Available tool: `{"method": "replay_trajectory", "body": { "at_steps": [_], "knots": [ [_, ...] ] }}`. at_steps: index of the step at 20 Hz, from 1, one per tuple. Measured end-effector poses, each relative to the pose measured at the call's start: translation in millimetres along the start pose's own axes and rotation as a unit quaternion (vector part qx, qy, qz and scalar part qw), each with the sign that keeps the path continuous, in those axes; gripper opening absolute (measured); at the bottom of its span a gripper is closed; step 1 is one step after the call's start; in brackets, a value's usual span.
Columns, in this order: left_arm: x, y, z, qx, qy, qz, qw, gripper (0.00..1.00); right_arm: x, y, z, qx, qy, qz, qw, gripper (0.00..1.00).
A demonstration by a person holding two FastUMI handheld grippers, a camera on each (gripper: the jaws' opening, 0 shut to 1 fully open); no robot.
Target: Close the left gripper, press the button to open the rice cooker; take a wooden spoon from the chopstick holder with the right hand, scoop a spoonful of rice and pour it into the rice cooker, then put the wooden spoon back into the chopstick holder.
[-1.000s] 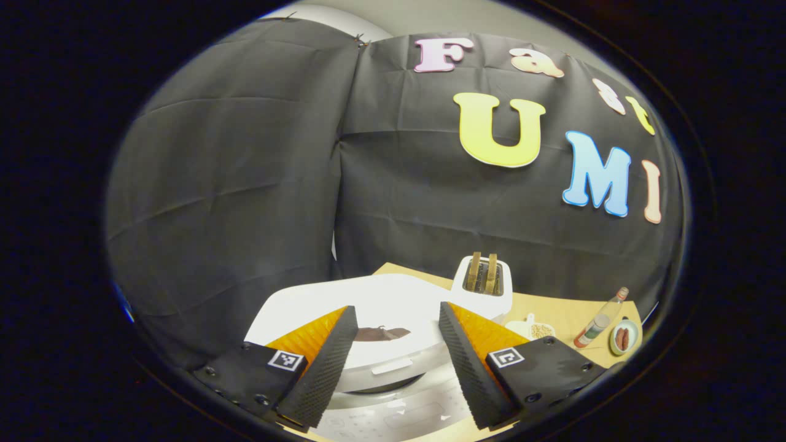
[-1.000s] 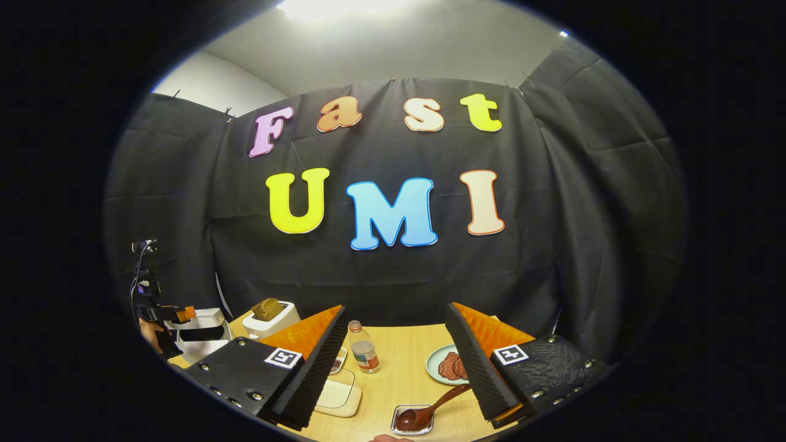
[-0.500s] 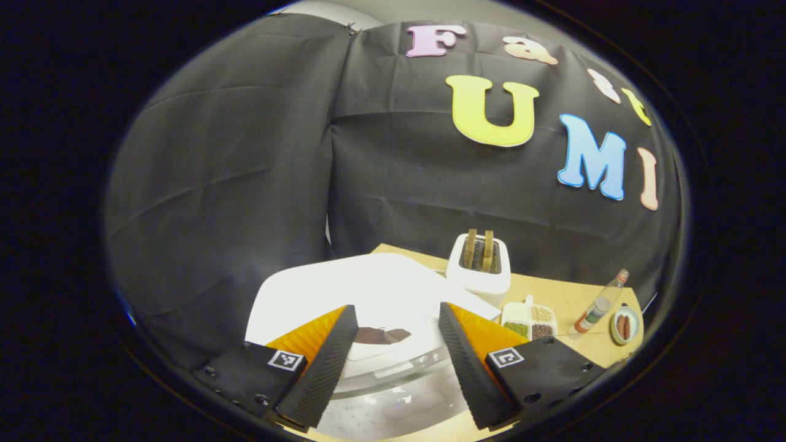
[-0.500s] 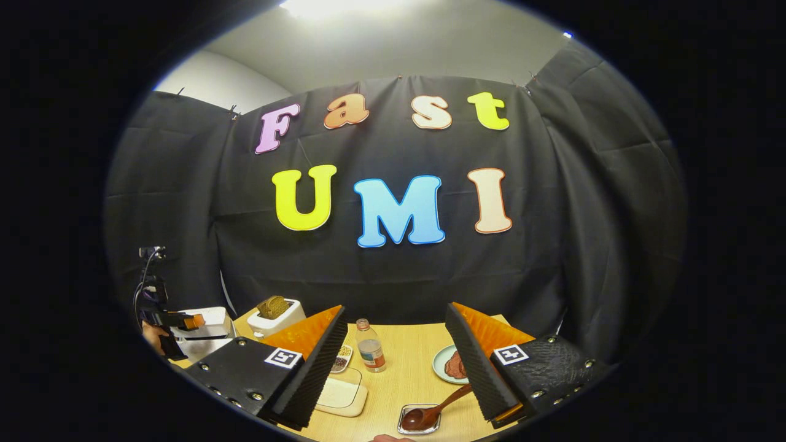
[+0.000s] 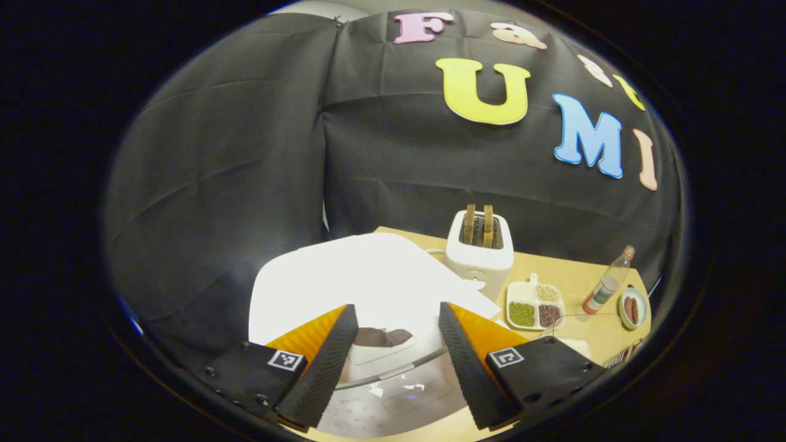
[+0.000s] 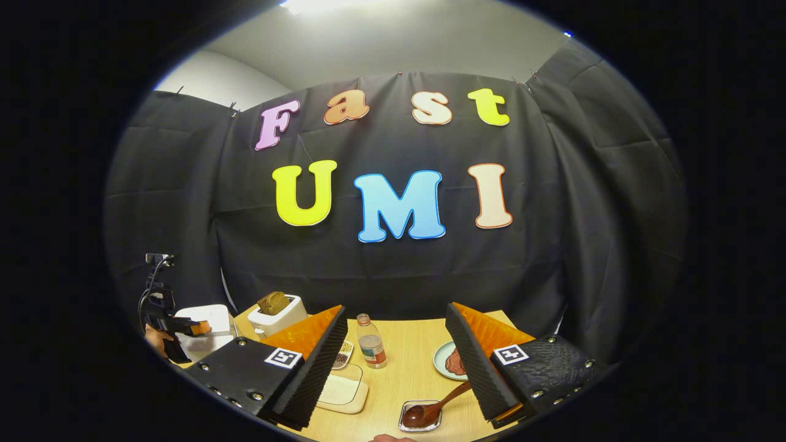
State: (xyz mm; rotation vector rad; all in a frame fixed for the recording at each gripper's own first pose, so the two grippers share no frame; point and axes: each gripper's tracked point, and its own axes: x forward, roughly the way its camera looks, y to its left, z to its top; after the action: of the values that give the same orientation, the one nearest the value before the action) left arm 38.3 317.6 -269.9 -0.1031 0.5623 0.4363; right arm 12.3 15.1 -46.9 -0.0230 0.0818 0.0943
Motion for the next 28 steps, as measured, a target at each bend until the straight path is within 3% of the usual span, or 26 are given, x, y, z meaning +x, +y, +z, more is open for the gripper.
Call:
{"method": "replay_trajectory", "body": {
  "at_steps": [3, 6, 8, 10, 11, 16, 19, 23, 28],
  "knots": [
    [1.1, -0.2, 1.0, 0.005, -0.002, 0.006, 1.0, 0.97, -2.7, -0.6, -4.8, -0.007, 0.007, 0.001, 1.0, 0.98],
    [1.7, -1.1, -2.9, 0.009, 0.005, 0.009, 1.0, 0.91, -4.6, -3.7, -7.6, -0.001, 0.01, -0.001, 1.0, 0.98],
    [2.9, -2.3, -7.9, 0.013, 0.014, 0.01, 1.0, 0.97, -5.6, -7.1, -11.0, 0.004, 0.014, -0.003, 1.0, 0.98],
    [5.4, -2.8, -9.7, 0.011, 0.02, 0.011, 1.0, 0.91, -6.6, -10.4, -12.8, 0.008, 0.017, -0.004, 1.0, 0.98],
    [5.9, -2.4, -8.9, 0.006, 0.023, 0.01, 1.0, 0.94, -8.0, -12.6, -13.2, 0.01, 0.017, -0.005, 1.0, 0.98],
    [-4.8, -1.7, 0.5, -0.012, 0.003, 0.005, 1.0, 0.93, -14.1, -26.0, -8.3, 0.012, 0.011, -0.009, 1.0, 0.98],
    [-33.2, -17.0, 29.2, 0.011, -0.047, -0.005, 0.999, 0.94, -16.4, -35.9, -3.6, 0.013, 0.004, -0.013, 1.0, 0.98],
    [-100.9, -68.3, 90.0, 0.036, -0.133, -0.046, 0.989, 0.95, -18.3, -43.7, 5.4, 0.019, -0.007, -0.012, 1.0, 0.98],
    [-205.6, -147.2, 166.6, 0.041, -0.24, -0.107, 0.964, 0.94, -22.9, -50.6, 30.9, 0.026, -0.033, -0.006, 0.999, 0.98]
  ]
}}
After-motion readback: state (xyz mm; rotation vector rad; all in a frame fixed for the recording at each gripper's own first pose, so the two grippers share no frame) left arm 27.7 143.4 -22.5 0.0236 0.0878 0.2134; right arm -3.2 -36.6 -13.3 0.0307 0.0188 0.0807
